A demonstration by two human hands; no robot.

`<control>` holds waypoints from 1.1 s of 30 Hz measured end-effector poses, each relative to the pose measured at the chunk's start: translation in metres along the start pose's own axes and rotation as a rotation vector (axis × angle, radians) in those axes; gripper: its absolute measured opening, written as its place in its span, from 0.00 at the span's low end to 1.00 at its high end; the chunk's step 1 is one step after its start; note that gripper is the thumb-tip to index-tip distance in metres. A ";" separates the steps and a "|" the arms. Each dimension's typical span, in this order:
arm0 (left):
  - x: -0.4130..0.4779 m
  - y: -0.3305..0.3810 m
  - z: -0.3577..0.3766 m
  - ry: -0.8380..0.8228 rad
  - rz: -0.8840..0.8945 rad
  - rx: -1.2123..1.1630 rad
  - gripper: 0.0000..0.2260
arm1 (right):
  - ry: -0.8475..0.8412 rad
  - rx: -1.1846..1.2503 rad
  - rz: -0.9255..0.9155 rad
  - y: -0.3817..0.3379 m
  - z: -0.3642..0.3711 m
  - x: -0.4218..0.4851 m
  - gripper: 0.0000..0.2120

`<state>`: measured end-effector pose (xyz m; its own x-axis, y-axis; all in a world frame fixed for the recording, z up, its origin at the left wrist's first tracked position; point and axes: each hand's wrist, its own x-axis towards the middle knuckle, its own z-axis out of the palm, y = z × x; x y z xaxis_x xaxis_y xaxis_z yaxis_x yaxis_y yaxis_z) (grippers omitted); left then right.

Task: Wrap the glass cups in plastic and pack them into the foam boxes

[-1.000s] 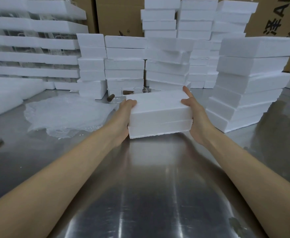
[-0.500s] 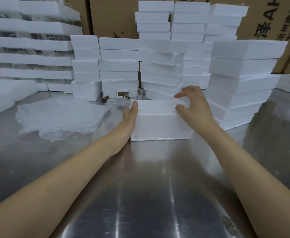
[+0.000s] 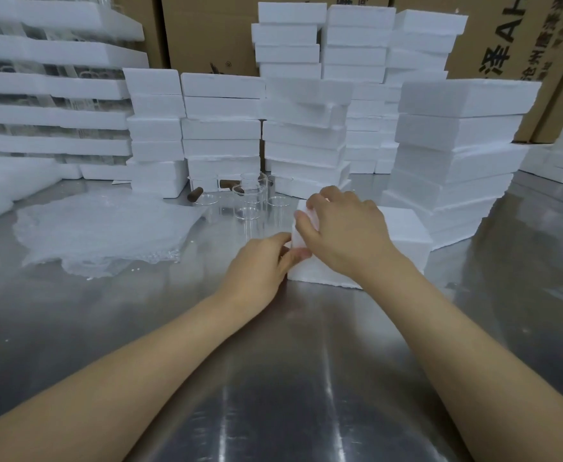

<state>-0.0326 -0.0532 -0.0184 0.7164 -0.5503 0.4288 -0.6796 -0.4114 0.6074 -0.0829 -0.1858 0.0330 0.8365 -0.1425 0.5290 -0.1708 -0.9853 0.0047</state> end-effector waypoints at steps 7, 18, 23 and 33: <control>-0.005 0.006 0.004 -0.324 0.217 0.007 0.11 | -0.157 -0.085 -0.037 -0.009 -0.012 -0.008 0.21; -0.003 0.004 0.006 -0.346 0.325 0.029 0.14 | -0.570 -0.357 0.168 0.007 -0.017 -0.008 0.13; -0.002 0.000 0.007 -0.293 0.269 0.064 0.14 | -0.564 -0.327 0.167 0.024 -0.022 -0.005 0.25; 0.010 -0.021 -0.002 -0.012 -0.018 0.293 0.14 | 0.047 0.126 0.076 -0.002 0.025 0.037 0.26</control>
<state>-0.0106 -0.0488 -0.0252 0.7277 -0.5491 0.4109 -0.6850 -0.6125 0.3946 -0.0386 -0.1915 0.0311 0.7977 -0.2153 0.5633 -0.1632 -0.9763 -0.1421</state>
